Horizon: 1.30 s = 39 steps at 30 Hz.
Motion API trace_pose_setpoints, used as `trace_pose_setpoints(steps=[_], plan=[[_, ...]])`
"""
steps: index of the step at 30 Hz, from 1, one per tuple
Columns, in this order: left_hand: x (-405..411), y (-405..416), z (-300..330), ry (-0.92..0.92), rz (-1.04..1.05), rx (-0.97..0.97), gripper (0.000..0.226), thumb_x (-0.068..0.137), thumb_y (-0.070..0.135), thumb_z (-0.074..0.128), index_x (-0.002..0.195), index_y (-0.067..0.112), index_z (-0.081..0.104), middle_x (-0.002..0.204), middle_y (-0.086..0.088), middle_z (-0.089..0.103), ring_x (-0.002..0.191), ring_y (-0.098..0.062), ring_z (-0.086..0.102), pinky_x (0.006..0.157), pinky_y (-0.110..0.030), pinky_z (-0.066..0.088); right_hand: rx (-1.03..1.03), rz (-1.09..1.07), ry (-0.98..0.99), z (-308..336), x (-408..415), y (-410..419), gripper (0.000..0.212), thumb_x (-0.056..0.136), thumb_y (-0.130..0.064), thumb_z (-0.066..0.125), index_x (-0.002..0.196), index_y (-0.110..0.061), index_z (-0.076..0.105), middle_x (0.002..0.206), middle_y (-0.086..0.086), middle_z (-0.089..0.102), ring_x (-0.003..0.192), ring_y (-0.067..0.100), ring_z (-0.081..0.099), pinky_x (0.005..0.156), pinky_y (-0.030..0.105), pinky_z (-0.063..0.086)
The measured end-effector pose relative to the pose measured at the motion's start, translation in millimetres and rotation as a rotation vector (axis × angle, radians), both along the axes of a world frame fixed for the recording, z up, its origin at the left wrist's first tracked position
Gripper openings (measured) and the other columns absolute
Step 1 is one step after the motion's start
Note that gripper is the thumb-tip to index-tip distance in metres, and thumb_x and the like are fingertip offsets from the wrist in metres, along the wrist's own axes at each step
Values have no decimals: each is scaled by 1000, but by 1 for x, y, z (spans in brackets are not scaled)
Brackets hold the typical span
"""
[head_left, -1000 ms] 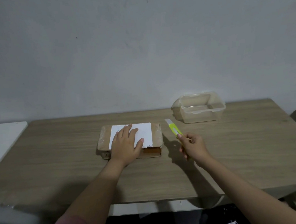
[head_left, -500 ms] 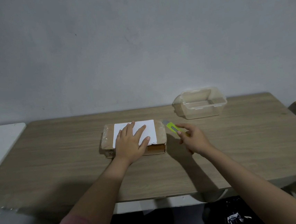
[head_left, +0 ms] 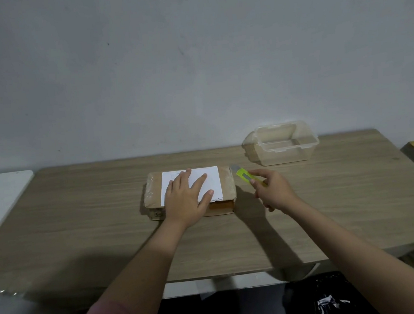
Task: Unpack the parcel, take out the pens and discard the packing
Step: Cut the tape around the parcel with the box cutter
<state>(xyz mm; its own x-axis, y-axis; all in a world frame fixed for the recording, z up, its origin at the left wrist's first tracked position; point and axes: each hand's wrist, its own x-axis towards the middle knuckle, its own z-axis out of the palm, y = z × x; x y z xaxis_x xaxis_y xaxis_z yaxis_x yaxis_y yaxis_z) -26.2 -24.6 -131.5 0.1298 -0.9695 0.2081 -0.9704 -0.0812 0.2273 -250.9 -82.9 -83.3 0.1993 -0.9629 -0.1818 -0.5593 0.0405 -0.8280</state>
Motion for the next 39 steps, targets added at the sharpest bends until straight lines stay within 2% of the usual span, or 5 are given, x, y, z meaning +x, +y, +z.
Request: trace_pose_setpoints(steps=[7,14,22,31,39], plan=[[0,-1,0,-18,-7,18,67,86,65,15,141,34,38,152,-8,33,141,-30,28,114,-47,22,38,77,171,28,8,-9,34,96,-24,50,130,-23,53,73,7,61,48,16,51,39,25,42],[-2,-3,1,-11,18,19,69,85,65,14,140,33,40,151,-10,35,140,-30,29,113,-48,22,35,131,273,43,19,-10,35,97,-23,47,131,-21,51,72,3,57,50,17,53,39,24,43],[-3,-3,3,-8,12,18,70,84,65,13,140,33,41,151,-11,35,140,-31,29,113,-48,22,8,40,138,21,13,2,36,95,-24,51,131,-19,54,79,4,56,42,17,50,38,26,42],[-2,-5,4,-17,32,74,74,81,66,7,142,35,35,153,-9,30,142,-28,23,115,-48,17,34,172,245,38,10,-14,33,96,-23,51,129,-21,53,70,8,57,45,17,49,37,23,40],[0,-3,6,-12,-1,90,74,80,67,7,141,38,35,154,-6,28,142,-26,22,115,-47,15,115,209,204,42,-5,-21,29,94,-24,54,122,-25,56,69,9,57,40,15,42,36,21,37]])
